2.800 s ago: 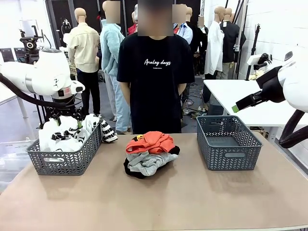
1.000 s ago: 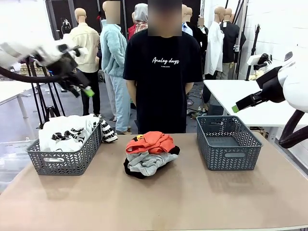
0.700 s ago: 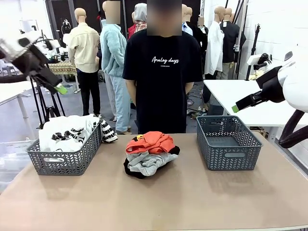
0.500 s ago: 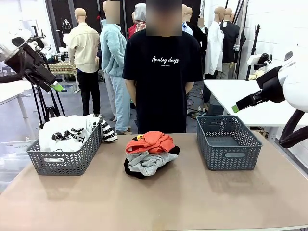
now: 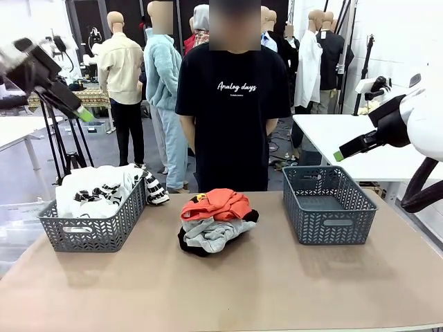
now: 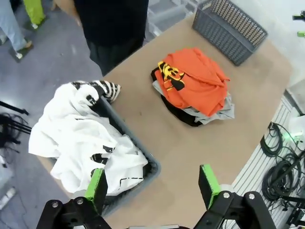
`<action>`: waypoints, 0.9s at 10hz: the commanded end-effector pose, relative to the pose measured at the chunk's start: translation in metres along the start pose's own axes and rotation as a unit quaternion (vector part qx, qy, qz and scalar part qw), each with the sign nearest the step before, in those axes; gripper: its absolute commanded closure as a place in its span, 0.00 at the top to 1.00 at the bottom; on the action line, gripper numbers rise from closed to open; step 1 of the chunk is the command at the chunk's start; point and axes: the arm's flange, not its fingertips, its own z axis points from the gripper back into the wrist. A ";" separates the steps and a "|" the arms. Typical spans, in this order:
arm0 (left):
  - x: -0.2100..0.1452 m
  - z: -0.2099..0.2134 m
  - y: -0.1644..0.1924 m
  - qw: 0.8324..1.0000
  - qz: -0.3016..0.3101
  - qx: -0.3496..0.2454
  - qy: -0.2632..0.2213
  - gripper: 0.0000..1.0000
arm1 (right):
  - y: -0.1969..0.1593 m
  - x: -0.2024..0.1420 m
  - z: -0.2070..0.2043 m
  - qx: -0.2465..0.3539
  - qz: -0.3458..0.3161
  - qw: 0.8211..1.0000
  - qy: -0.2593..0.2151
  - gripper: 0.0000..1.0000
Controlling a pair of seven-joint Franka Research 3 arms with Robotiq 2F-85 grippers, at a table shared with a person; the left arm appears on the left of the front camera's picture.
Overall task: Sort the tops and bottoms.
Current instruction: Lift clothes from the center of the table with your right hand.
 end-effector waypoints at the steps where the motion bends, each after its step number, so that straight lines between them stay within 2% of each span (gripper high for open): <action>1: -0.021 0.014 -0.041 0.999 -0.025 0.019 -0.032 1.00 | -0.001 -0.001 -0.002 0.007 -0.003 1.000 0.000 1.00; 2: -0.023 0.016 -0.051 0.999 -0.035 0.027 -0.021 1.00 | -0.001 -0.001 -0.002 0.007 -0.003 1.000 0.000 1.00; 4: -0.033 0.006 -0.049 0.998 -0.032 0.048 -0.002 1.00 | -0.001 -0.001 -0.002 0.007 -0.003 1.000 0.000 1.00; 6: -0.041 -0.015 -0.049 0.999 -0.029 0.017 0.042 1.00 | -0.001 -0.001 -0.002 0.007 -0.003 1.000 0.000 1.00; 7: -0.035 0.009 -0.052 0.999 -0.040 0.034 0.003 1.00 | -0.001 -0.001 -0.002 0.007 -0.003 1.000 0.000 1.00; 9: -0.035 0.009 -0.052 0.999 -0.040 0.034 0.003 1.00 | -0.001 -0.001 -0.002 0.007 -0.003 1.000 0.000 1.00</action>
